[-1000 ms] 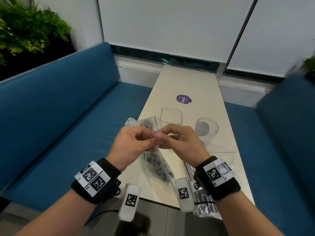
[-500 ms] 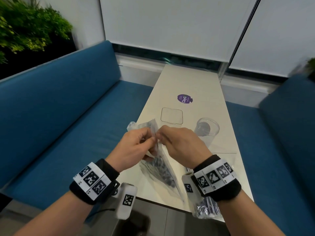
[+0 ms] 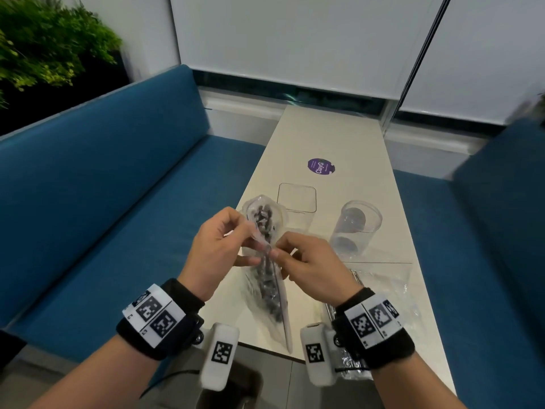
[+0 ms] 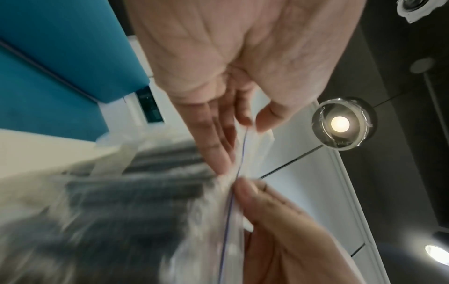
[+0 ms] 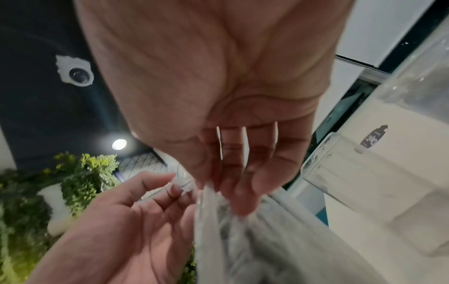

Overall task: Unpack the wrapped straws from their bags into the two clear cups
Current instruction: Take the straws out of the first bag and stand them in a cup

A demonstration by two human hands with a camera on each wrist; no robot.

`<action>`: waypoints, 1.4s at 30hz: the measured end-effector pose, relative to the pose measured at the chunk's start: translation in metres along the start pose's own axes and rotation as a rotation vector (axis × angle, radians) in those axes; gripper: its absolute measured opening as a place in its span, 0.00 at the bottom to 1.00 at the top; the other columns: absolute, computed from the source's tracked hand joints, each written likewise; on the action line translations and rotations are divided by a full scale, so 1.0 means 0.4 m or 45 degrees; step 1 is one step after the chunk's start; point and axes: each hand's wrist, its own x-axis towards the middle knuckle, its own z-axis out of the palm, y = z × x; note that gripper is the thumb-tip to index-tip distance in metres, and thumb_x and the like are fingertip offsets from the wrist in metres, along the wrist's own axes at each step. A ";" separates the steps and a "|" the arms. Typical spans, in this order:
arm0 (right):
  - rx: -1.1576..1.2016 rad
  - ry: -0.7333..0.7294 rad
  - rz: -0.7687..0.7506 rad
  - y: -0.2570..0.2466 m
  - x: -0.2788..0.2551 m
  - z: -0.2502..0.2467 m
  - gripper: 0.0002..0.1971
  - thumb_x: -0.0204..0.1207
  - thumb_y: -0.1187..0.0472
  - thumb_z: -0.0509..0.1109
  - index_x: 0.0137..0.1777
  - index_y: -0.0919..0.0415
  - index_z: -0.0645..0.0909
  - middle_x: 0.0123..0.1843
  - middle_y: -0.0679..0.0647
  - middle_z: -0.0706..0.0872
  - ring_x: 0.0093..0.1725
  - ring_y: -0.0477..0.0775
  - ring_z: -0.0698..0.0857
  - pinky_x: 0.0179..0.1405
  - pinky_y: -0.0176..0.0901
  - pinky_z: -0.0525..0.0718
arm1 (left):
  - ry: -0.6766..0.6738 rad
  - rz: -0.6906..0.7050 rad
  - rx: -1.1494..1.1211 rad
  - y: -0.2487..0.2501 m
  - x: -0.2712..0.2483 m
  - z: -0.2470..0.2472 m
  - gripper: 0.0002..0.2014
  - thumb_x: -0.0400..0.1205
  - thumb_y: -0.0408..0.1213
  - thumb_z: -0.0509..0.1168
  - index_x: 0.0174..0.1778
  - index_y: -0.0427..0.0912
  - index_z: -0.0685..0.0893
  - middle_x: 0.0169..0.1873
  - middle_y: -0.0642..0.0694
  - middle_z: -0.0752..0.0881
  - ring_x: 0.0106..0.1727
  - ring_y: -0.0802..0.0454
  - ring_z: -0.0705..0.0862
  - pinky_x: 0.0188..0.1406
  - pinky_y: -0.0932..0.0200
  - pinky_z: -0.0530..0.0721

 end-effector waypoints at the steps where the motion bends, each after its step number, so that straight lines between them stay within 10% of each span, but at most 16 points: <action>1: 0.015 0.050 -0.020 0.000 0.005 0.003 0.09 0.84 0.52 0.73 0.41 0.43 0.83 0.37 0.43 0.88 0.35 0.48 0.89 0.43 0.54 0.90 | -0.005 -0.022 0.001 -0.002 -0.004 0.007 0.19 0.84 0.39 0.71 0.46 0.25 0.74 0.39 0.30 0.87 0.36 0.46 0.90 0.34 0.45 0.93; 11: 0.280 0.150 0.035 0.003 -0.003 -0.004 0.15 0.74 0.39 0.80 0.42 0.48 0.84 0.40 0.49 0.91 0.41 0.58 0.92 0.45 0.58 0.93 | -0.258 -0.235 -0.164 -0.027 -0.010 0.017 0.12 0.87 0.38 0.67 0.46 0.33 0.91 0.47 0.33 0.91 0.49 0.44 0.91 0.52 0.46 0.93; 19: 0.514 0.168 0.184 0.033 -0.002 -0.041 0.07 0.82 0.60 0.78 0.43 0.52 0.85 0.43 0.53 0.91 0.38 0.54 0.92 0.41 0.54 0.93 | -0.167 -0.292 -0.418 -0.044 -0.011 -0.008 0.14 0.91 0.36 0.58 0.49 0.30 0.85 0.46 0.34 0.91 0.47 0.43 0.91 0.51 0.45 0.93; 24: 0.390 0.182 0.329 0.015 -0.022 -0.054 0.14 0.83 0.51 0.76 0.62 0.51 0.76 0.44 0.56 0.91 0.33 0.53 0.92 0.35 0.46 0.90 | 0.018 -0.416 -0.531 -0.046 -0.001 -0.031 0.14 0.88 0.38 0.58 0.44 0.31 0.81 0.38 0.34 0.84 0.40 0.40 0.84 0.46 0.44 0.87; 27: 0.505 0.024 0.201 -0.015 -0.034 -0.027 0.26 0.80 0.65 0.78 0.74 0.48 0.73 0.42 0.52 0.88 0.35 0.54 0.93 0.38 0.47 0.92 | -0.092 -0.458 -0.466 -0.043 -0.014 -0.007 0.22 0.81 0.46 0.68 0.55 0.27 0.82 0.48 0.31 0.82 0.47 0.35 0.82 0.53 0.38 0.81; 31: 0.314 0.392 0.266 0.022 -0.020 -0.051 0.25 0.83 0.71 0.71 0.72 0.46 0.71 0.48 0.57 0.88 0.32 0.48 0.92 0.40 0.50 0.94 | 0.012 -0.429 -0.422 -0.044 -0.011 -0.013 0.07 0.88 0.32 0.65 0.45 0.40 0.75 0.29 0.44 0.79 0.30 0.50 0.82 0.52 0.39 0.86; 35: 0.635 0.607 0.422 0.042 -0.025 -0.079 0.14 0.86 0.68 0.69 0.58 0.50 0.69 0.55 0.69 0.89 0.32 0.57 0.92 0.40 0.52 0.92 | 0.084 -0.451 -0.394 -0.046 -0.001 -0.045 0.06 0.86 0.32 0.69 0.54 0.39 0.77 0.36 0.44 0.84 0.33 0.50 0.83 0.45 0.47 0.87; 42: 0.307 0.321 0.248 0.009 -0.023 -0.024 0.29 0.72 0.69 0.80 0.59 0.45 0.66 0.52 0.56 0.85 0.44 0.52 0.92 0.45 0.49 0.94 | -0.258 -0.310 -0.357 -0.055 -0.020 -0.005 0.26 0.77 0.12 0.69 0.69 0.33 0.73 0.51 0.27 0.85 0.49 0.40 0.89 0.53 0.48 0.91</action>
